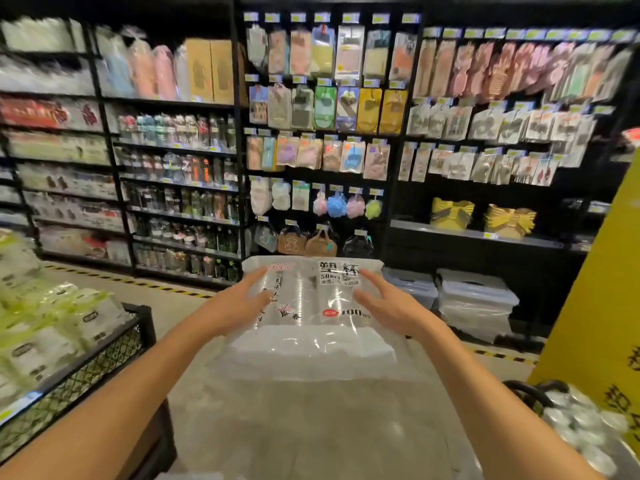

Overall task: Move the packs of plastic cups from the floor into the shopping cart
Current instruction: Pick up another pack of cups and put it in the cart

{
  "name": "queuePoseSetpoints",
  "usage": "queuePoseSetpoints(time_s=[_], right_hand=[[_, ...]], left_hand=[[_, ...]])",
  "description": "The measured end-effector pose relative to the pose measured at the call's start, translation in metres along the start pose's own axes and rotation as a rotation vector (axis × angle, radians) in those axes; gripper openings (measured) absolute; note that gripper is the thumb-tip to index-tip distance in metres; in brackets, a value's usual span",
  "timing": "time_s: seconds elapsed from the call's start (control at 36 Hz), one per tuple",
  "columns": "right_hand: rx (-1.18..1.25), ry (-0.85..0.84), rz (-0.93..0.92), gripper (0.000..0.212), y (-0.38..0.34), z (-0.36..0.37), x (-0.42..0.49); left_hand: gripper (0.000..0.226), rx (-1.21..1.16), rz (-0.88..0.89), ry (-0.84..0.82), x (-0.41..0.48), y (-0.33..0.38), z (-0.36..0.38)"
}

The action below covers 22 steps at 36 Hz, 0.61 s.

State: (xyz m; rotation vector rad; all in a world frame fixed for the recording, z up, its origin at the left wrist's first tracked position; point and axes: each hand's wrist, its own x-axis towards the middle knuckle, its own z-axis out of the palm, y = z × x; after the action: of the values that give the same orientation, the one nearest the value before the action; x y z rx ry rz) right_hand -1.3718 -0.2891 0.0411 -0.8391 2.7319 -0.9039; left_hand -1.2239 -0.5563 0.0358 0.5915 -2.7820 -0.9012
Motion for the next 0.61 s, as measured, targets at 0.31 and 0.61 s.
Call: queuePoseSetpoints(time_s=[0.31, 0.61], right_hand=[[0.030, -0.088, -0.060, 0.064, -0.041, 0.030, 0.011], [0.046, -0.291, -0.312, 0.066, -0.094, 0.081, 0.026]], left_hand=[[0.063, -0.049, -0.078, 0.031, -0.032, -0.033, -0.036], [0.063, -0.111, -0.268, 0.166, -0.114, -0.071, -0.055]])
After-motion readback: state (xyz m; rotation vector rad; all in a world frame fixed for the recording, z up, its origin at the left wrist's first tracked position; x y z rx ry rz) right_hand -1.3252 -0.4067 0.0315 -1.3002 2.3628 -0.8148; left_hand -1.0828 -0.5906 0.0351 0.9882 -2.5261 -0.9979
